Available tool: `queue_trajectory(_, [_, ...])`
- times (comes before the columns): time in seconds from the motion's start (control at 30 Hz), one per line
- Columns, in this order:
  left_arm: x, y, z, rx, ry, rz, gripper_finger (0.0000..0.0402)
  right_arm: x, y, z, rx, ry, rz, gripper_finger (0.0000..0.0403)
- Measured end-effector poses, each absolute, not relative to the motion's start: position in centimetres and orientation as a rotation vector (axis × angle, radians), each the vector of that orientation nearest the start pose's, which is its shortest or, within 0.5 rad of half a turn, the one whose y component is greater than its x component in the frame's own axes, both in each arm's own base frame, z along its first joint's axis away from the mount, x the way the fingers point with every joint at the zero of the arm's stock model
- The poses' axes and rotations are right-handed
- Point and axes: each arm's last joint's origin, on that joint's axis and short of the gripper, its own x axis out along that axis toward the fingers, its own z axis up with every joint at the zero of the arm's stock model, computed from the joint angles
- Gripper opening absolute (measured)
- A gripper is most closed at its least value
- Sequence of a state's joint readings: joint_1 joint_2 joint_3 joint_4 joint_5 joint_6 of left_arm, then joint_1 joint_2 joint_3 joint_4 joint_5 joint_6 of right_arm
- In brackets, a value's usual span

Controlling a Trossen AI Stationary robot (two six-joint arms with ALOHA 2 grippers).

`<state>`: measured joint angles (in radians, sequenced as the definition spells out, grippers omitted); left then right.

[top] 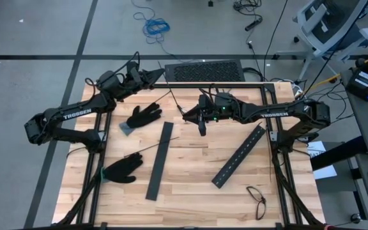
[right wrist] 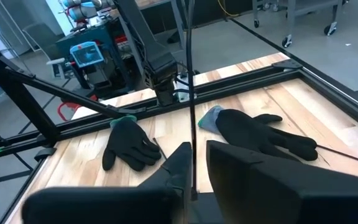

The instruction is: Ziptie cables

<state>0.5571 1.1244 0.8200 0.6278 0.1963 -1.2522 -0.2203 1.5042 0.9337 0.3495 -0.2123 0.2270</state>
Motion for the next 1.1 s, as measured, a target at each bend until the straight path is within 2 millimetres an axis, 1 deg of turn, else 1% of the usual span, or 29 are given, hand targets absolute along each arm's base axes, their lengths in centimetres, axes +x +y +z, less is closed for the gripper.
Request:
queue_trajectory(0.5, [21.30, 12.64, 36.01, -1.114, -0.524, 0.093, 0.0000, 32.78, -6.71, 26.27, 0.273, 0.227, -0.033, 0.0039])
queue_trajectory(0.97, [21.35, 12.62, 35.90, -1.107, -0.503, 0.091, 0.0000, 32.79, -6.71, 26.29, 0.275, 0.225, -0.030, 0.0039])
queue_trajectory(1.1, [21.45, 12.64, 35.61, -1.100, -0.468, 0.104, 0.0000, 32.78, -6.71, 26.29, 0.274, 0.225, -0.030, 0.0039])
